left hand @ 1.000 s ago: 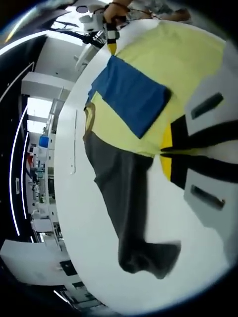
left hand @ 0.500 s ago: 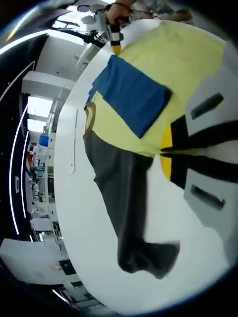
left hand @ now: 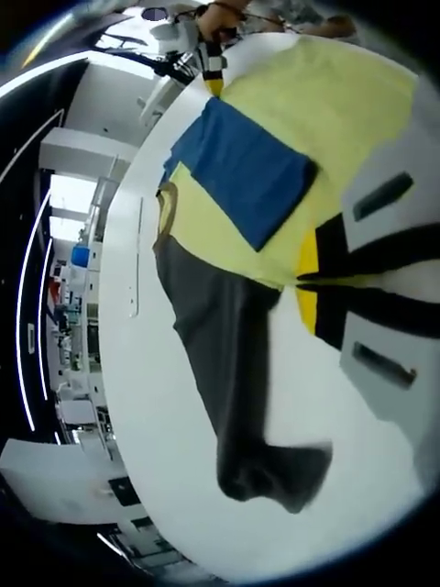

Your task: Fold the garment on the visible template until the final outline fits inside the template.

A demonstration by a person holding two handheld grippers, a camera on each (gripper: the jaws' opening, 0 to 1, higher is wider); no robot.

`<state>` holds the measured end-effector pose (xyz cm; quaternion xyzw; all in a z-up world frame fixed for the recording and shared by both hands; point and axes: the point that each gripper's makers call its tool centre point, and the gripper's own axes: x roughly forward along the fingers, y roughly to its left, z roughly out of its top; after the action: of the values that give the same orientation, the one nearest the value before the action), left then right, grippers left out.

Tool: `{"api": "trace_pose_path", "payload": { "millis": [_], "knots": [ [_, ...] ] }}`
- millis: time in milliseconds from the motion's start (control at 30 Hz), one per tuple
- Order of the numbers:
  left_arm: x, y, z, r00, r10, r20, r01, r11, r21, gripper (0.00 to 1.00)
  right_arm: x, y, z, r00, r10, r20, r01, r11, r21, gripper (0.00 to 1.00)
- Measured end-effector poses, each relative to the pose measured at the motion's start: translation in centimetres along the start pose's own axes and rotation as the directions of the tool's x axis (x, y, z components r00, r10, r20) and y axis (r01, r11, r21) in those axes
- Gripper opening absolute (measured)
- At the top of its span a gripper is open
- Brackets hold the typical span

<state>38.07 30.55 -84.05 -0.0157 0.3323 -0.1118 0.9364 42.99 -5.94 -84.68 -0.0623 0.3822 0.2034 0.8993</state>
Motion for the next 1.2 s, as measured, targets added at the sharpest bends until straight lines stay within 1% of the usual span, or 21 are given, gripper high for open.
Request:
{"api": "trace_pose_path", "payload": {
  "millis": [33, 100, 167, 233, 267, 300, 333, 400, 467, 533, 600, 733, 800, 833, 900, 967, 1033, 1100, 1200],
  "knots": [
    [0.0, -0.1, 0.0, 1.0, -0.003, 0.001, 0.003, 1.0, 0.001, 0.0, 0.0, 0.4, 0.0, 1.0, 0.023, 0.001, -0.023, 1.0, 0.015, 0.0],
    [0.0, -0.2, 0.0, 1.0, -0.014, 0.003, 0.014, 1.0, 0.011, 0.01, -0.1, 0.8, 0.1, 0.999, 0.046, 0.01, -0.047, 0.997, 0.065, 0.0],
    [-0.2, 0.0, 0.0, 1.0, -0.013, 0.006, 0.012, 0.999, 0.032, 0.05, -0.3, 0.4, 0.1, 0.999, 0.052, 0.011, -0.053, 0.996, 0.071, 0.0],
    [-0.5, 0.0, 0.0, 1.0, -0.015, 0.014, 0.014, 0.999, 0.045, 0.13, -0.4, 1.0, 0.2, 0.998, 0.061, 0.018, -0.062, 0.996, 0.069, 0.1],
    [-0.7, 0.1, 0.1, 1.0, -0.017, 0.017, 0.016, 0.999, 0.045, 0.17, -0.5, 1.2, 0.4, 0.997, 0.069, 0.03, -0.071, 0.995, 0.068, 0.17],
    [-0.9, 0.3, 0.2, 0.999, -0.021, 0.026, 0.019, 0.999, 0.049, 0.2, -0.5, 1.2, 0.6, 0.997, 0.074, 0.037, -0.076, 0.995, 0.069, 0.27],
    [-1.1, 0.4, 0.3, 0.999, -0.019, 0.032, 0.017, 0.998, 0.055, 0.24, -0.6, 1.4, 0.9, 0.996, 0.081, 0.044, -0.084, 0.994, 0.064, 0.34],
    [-1.7, 1.0, 0.6, 0.999, -0.002, 0.044, -0.001, 0.998, 0.066, 0.31, -0.9, 1.9, 1.6, 0.992, 0.107, 0.072, -0.11, 0.993, 0.047, 0.44],
    [-2.2, 2.1, 0.8, 0.998, 0.021, 0.061, -0.025, 0.998, 0.066, 0.39, -1.2, 2.3, 2.1, 0.988, 0.128, 0.091, -0.133, 0.99, 0.05, 0.51],
    [-2.6, 3.5, 0.8, 0.996, 0.056, 0.067, -0.06, 0.996, 0.059, 0.48, -1.8, 2.8, 2.5, 0.983, 0.151, 0.108, -0.157, 0.986, 0.057, 0.63],
    [-2.9, 3.9, 1.0, 0.993, 0.083, 0.08, -0.086, 0.995, 0.044, 0.56, -2.0, 3.1, 2.7, 0.98, 0.163, 0.115, -0.17, 0.984, 0.058, 0.76],
    [-4.2, 5.4, 1.0, 0.987, 0.135, 0.088, -0.138, 0.99, 0.032, 0.67, -2.9, 3.8, 3.0, 0.973, 0.193, 0.124, -0.2, 0.979, 0.042, 0.9],
    [-4.5, 6.5, 0.7, 0.984, 0.154, 0.089, -0.157, 0.987, 0.023, 0.71, -3.5, 4.1, 3.3, 0.969, 0.205, 0.139, -0.209, 0.978, 0.016, 0.98],
    [-4.7, 6.7, 0.6, 0.983, 0.162, 0.088, -0.164, 0.986, 0.02, 0.73, -3.9, 4.0, 3.3, 0.969, 0.203, 0.143, -0.205, 0.979, -0.003, 0.99],
    [-5.1, 7.5, 0.5, 0.981, 0.174, 0.089, -0.175, 0.985, -0.003, 0.73, -4.4, 4.3, 3.3, 0.967, 0.211, 0.142, -0.211, 0.977, -0.012, 0.99],
    [-5.5, 7.8, 0.6, 0.977, 0.185, 0.103, -0.185, 0.983, -0.009, 0.72, -5.4, 4.5, 3.1, 0.965, 0.215, 0.15, -0.215, 0.976, -0.017, 0.99],
    [-5.8, 8.3, 0.5, 0.971, 0.219, 0.1, -0.217, 0.976, -0.031, 0.7, -5.9, 4.5, 3.0, 0.963, 0.221, 0.152, -0.221, 0.975, -0.021, 0.99],
    [-6.0, 9.0, 0.5, 0.963, 0.249, 0.104, -0.243, 0.968, -0.069, 0.69, -6.4, 4.5, 2.9, 0.962, 0.221, 0.158, -0.218, 0.975, -0.035, 0.99],
    [-6.3, 10.5, 0.3, 0.946, 0.307, 0.103, -0.292, 0.946, -0.138, 0.65, -7.3, 4.1, 2.6, 0.966, 0.203, 0.161, -0.196, 0.979, -0.057, 0.99]
  ]
}}
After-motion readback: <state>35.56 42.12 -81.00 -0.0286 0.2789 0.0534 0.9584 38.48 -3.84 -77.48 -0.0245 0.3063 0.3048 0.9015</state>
